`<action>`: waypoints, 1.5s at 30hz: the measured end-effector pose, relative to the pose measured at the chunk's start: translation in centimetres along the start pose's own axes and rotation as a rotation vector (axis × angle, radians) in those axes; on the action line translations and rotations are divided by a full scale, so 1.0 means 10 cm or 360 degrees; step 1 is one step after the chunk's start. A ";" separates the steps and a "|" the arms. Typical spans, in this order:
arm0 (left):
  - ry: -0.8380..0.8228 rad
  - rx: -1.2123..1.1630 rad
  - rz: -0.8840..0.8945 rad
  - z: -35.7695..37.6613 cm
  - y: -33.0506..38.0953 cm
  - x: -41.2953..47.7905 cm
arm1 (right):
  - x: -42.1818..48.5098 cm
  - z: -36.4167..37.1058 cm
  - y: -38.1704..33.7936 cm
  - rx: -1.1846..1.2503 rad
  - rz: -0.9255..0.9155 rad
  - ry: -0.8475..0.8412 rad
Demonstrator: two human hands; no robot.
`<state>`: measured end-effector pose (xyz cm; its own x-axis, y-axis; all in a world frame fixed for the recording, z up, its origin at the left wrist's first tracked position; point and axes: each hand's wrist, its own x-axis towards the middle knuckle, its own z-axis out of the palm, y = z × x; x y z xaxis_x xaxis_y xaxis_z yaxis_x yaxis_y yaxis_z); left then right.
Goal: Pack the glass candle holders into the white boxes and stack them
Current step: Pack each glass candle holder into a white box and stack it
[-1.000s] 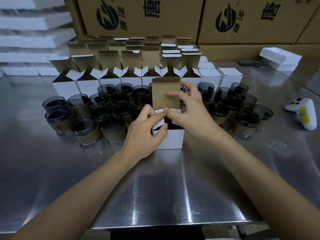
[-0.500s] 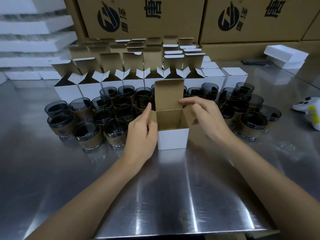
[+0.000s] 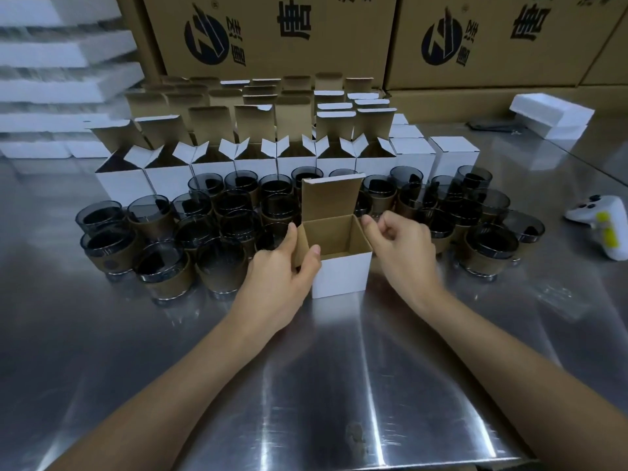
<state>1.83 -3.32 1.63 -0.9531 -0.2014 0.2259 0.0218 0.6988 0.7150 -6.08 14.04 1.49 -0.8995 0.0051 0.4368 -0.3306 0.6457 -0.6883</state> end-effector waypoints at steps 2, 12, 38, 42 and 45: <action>0.0006 -0.0080 -0.0030 -0.02 -0.01 0.01 | 0.00 -0.02 -0.01 -0.0124 -0.0142 0.0028; -0.0007 -0.0202 -0.0011 0.00 -0.04 0.02 | 0.23 -0.07 0.05 -0.0021 -0.0761 -0.0438; 0.0376 -0.0571 0.0082 0.02 0.05 0.01 | 0.56 -0.93 0.38 -0.0710 -0.0463 -0.0845; 0.0362 -0.0581 0.0083 0.03 0.03 0.01 | 0.47 -0.81 0.27 -0.0590 -0.0526 -0.0928; 0.0336 -0.0581 0.0107 0.05 0.04 0.01 | 0.43 -0.73 0.22 -0.0631 -0.0611 -0.0943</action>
<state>1.64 -2.76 1.60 -0.8639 -0.3262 0.3837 0.2237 0.4340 0.8727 -8.60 21.06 6.12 -0.7823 -0.6058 0.1450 -0.6215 0.7433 -0.2476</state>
